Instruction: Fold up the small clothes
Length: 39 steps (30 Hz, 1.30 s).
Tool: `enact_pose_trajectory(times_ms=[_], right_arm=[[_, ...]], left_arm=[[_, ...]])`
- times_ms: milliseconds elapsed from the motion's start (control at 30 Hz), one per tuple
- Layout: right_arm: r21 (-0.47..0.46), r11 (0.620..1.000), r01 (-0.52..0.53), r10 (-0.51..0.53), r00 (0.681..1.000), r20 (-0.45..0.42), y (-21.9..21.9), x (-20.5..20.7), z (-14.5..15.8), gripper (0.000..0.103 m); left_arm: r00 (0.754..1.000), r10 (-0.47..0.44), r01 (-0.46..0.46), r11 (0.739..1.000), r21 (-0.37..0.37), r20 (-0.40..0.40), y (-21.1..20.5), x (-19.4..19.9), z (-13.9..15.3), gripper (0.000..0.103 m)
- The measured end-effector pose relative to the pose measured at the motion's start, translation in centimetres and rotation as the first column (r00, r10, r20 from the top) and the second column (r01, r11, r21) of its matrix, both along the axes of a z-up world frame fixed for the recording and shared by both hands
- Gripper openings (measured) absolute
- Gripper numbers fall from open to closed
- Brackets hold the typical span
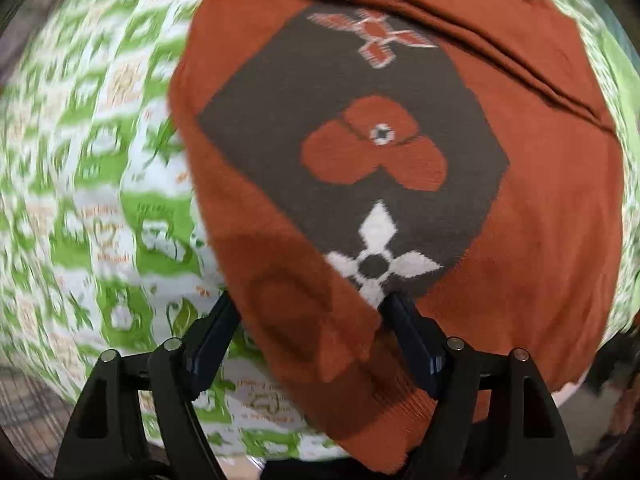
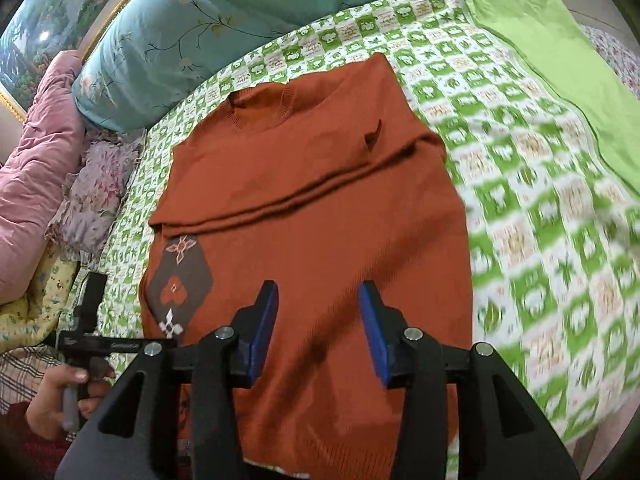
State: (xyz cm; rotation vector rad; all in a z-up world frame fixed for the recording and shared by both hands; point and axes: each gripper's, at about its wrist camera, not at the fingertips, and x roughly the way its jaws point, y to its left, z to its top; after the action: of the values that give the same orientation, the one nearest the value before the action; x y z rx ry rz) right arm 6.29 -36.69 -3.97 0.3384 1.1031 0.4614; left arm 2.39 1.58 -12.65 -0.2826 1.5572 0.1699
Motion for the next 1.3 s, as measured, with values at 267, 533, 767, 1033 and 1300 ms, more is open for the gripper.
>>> enact_pose_trajectory(times_ms=[267, 533, 767, 1033, 1300], right_arm=[[-0.049, 0.996, 0.075, -0.076, 0.997, -0.030, -3.6, -4.4, -1.1, 0.044], [-0.052, 0.991, 0.125, -0.130, 0.987, -0.095, -6.8, -7.0, -3.5, 0.044], [-0.021, 0.997, 0.077, -0.080, 0.982, -0.171, -7.0, -8.0, -6.0, 0.050], [0.033, 0.999, 0.022, -0.014, 0.979, -0.203, -6.0, -7.9, -7.8, 0.051], [0.041, 0.998, 0.037, -0.030, 0.987, -0.160, -6.9, -8.6, -7.7, 0.048]], left_arm=[[0.983, 0.029, 0.003, 0.986, -0.169, 0.184, 3.5, -6.9, 3.1, 0.010], [0.972, 0.099, -0.015, 0.932, -0.361, 0.215, 6.6, -12.5, 2.1, 0.031], [0.975, 0.120, -0.033, 0.909, -0.415, 0.185, 5.9, -13.4, 0.4, 0.079], [0.982, 0.106, -0.030, 0.908, -0.418, 0.159, 4.2, -12.2, -0.5, 0.082], [0.980, 0.043, 0.041, 0.913, -0.405, 0.195, 5.1, -13.4, -0.2, 0.077]])
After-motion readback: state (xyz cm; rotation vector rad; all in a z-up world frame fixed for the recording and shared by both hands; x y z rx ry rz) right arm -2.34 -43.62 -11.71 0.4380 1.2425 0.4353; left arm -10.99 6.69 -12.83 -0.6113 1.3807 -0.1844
